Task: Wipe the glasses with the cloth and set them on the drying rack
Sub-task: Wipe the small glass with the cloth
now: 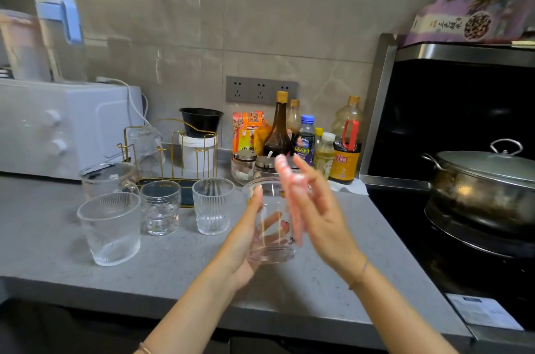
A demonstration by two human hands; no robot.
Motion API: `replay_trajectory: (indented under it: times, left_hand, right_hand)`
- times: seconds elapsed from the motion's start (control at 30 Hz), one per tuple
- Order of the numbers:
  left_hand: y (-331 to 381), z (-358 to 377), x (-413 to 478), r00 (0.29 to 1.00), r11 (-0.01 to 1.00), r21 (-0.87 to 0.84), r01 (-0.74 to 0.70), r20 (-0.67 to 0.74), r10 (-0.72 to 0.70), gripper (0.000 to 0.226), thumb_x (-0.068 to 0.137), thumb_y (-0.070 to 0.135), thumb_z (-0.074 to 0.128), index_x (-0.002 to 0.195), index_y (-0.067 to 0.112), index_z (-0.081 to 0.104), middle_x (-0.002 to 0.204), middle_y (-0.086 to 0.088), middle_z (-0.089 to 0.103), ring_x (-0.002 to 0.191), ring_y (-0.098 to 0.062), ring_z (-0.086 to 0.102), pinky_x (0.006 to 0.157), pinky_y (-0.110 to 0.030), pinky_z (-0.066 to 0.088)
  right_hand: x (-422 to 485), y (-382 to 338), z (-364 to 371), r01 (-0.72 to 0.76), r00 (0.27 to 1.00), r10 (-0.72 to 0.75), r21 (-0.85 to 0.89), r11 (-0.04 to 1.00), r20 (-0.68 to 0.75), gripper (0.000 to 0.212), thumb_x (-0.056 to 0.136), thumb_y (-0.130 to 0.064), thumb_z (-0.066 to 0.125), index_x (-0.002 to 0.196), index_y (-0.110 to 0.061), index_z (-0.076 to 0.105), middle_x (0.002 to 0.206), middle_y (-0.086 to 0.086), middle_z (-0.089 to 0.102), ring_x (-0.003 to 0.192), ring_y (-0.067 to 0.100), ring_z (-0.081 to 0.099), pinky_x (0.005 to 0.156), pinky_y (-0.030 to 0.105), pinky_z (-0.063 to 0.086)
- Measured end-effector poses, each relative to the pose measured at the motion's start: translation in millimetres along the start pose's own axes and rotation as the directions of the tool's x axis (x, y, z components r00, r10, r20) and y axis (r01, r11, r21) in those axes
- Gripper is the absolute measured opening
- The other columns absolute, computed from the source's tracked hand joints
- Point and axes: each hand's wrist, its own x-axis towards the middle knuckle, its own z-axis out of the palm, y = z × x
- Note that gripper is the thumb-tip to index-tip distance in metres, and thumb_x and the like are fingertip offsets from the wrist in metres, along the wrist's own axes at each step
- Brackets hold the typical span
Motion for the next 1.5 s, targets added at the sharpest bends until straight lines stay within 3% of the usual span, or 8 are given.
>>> replay_trajectory:
  times: [0.13, 0.2, 0.37, 0.53, 0.73, 0.9, 1.07, 1.5]
  left_hand:
    - [8, 3, -4, 0.993, 0.982, 0.146, -0.121, 0.015, 0.120, 0.062, 0.088, 0.070, 0.033, 0.124, 0.028, 0.061, 0.105, -0.004, 0.075, 0.095, -0.020, 0.072, 0.088, -0.041, 0.056]
    - [12, 2, -7, 0.987, 0.971, 0.176, -0.163, 0.032, 0.160, 0.057, 0.088, 0.068, 0.034, 0.122, 0.031, 0.061, 0.105, -0.001, 0.075, 0.096, -0.017, 0.072, 0.090, -0.040, 0.055]
    - [19, 1, -9, 0.974, 0.967, 0.126, -0.221, -0.026, 0.225, 0.076, 0.069, 0.084, 0.050, 0.128, 0.038, 0.058, 0.123, -0.004, 0.068, 0.114, -0.025, 0.064, 0.099, -0.050, 0.049]
    - [31, -3, -14, 0.974, 0.974, 0.041, -0.224, -0.010, 0.225, 0.055, 0.090, 0.063, 0.039, 0.113, 0.025, 0.070, 0.105, -0.004, 0.075, 0.093, -0.017, 0.072, 0.068, -0.027, 0.055]
    - [42, 4, -26, 0.979, 0.981, -0.037, -0.190, 0.061, 0.192, 0.067, 0.092, 0.060, 0.035, 0.045, 0.031, 0.072, 0.066, 0.001, 0.074, 0.062, -0.010, 0.072, 0.070, -0.029, 0.049]
    - [42, 11, -31, 0.972, 0.982, -0.045, -0.181, 0.142, 0.186, 0.067, 0.094, 0.057, 0.033, 0.051, 0.029, 0.075, 0.072, 0.000, 0.075, 0.069, -0.010, 0.073, 0.076, -0.028, 0.053]
    - [43, 9, -27, 0.945, 0.952, 0.058, -0.301, 0.153, 0.289, 0.058, 0.090, 0.060, 0.044, 0.130, 0.019, 0.059, 0.118, -0.007, 0.070, 0.106, -0.021, 0.068, 0.093, -0.037, 0.053]
    - [41, 9, -34, 0.942, 0.955, 0.047, -0.293, 0.187, 0.280, 0.055, 0.088, 0.061, 0.045, 0.128, 0.028, 0.061, 0.116, -0.006, 0.071, 0.105, -0.023, 0.069, 0.092, -0.041, 0.050]
  right_hand:
    - [-6, -3, 24, 0.096, 0.994, -0.089, -0.120, 0.988, 0.058, 0.047, 0.088, -0.054, 0.050, 0.130, -0.048, 0.031, 0.152, -0.023, 0.019, 0.142, 0.009, 0.025, 0.111, 0.033, 0.037]
    - [1, -7, 23, 0.047, 0.999, -0.046, -0.060, 0.997, 0.020, 0.063, 0.088, -0.039, 0.058, 0.140, -0.039, 0.023, 0.149, -0.025, 0.022, 0.137, 0.004, 0.032, 0.107, 0.028, 0.042]
    - [9, -20, 33, 0.238, 0.971, -0.222, -0.280, 0.930, 0.088, 0.051, 0.102, -0.035, 0.034, 0.140, -0.059, 0.011, 0.156, -0.028, 0.003, 0.144, -0.005, -0.004, 0.121, 0.035, 0.007]
    - [-5, -14, 41, 0.445, 0.895, -0.412, -0.376, 0.813, 0.169, 0.046, 0.100, -0.010, 0.035, 0.145, -0.019, 0.036, 0.157, -0.006, 0.026, 0.148, 0.017, 0.009, 0.119, 0.050, 0.012]
    - [-31, 0, 40, 0.573, 0.818, -0.505, -0.457, 0.680, 0.275, 0.043, 0.102, -0.031, 0.030, 0.141, -0.019, 0.045, 0.155, -0.001, 0.031, 0.147, 0.028, 0.015, 0.119, 0.047, 0.012]
    - [-30, -5, 36, 0.541, 0.832, -0.513, -0.517, 0.664, 0.212, 0.042, 0.103, -0.034, 0.027, 0.140, -0.026, 0.044, 0.157, -0.008, 0.024, 0.148, 0.024, 0.012, 0.120, 0.043, 0.010]
    - [-20, -20, 34, 0.440, 0.895, -0.426, -0.410, 0.799, 0.131, 0.041, 0.102, -0.031, 0.028, 0.140, -0.030, 0.043, 0.159, -0.012, 0.015, 0.149, 0.020, 0.001, 0.120, 0.043, 0.007]
    - [-4, -35, 25, 0.445, 0.893, -0.434, -0.369, 0.816, 0.118, 0.044, 0.101, -0.038, 0.029, 0.141, -0.025, 0.043, 0.159, -0.008, 0.016, 0.149, 0.019, 0.001, 0.118, 0.054, 0.009]
